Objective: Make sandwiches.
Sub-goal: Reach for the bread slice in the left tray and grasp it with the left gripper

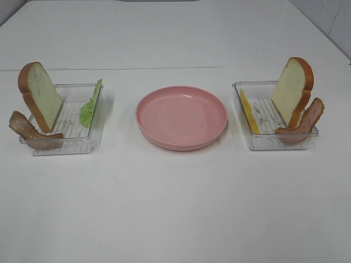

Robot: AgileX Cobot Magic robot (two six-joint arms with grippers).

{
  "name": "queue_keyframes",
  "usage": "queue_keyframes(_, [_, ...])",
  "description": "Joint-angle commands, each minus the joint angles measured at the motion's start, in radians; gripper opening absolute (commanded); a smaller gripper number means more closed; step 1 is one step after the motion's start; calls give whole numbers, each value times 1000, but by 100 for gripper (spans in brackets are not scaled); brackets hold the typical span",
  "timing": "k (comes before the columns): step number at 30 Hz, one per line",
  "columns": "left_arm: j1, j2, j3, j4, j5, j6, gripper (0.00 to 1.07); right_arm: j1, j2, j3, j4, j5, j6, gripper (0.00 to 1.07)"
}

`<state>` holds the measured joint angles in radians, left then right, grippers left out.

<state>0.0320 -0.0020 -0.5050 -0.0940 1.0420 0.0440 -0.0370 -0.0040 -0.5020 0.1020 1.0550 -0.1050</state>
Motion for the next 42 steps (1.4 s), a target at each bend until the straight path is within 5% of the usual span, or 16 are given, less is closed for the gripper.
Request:
queue_keyframes(1, [-3, 123, -58, -42, 82, 63, 98, -2, -21, 0, -6, -3, -13, 98])
queue_keyframes(5, [-10, 294, -140, -23, 162, 107, 98, -2, -21, 0, -6, -3, -13, 98])
queue_keyframes(11, [-11, 625, -338, 26, 232, 65, 98, -2, -21, 0, -6, -3, -13, 98])
queue_keyframes(18, [-11, 1057, -683, 114, 232, 38, 98, -2, -21, 0, -6, -3, -13, 98])
queue_keyframes(30, [-11, 1699, -1208, 110, 233, 30, 98, -2, -21, 0, -6, -3, -13, 98])
queue_keyframes(42, [-65, 2059, -1435, 109, 229, 20, 98, -2, -21, 0, -6, -3, -11, 98])
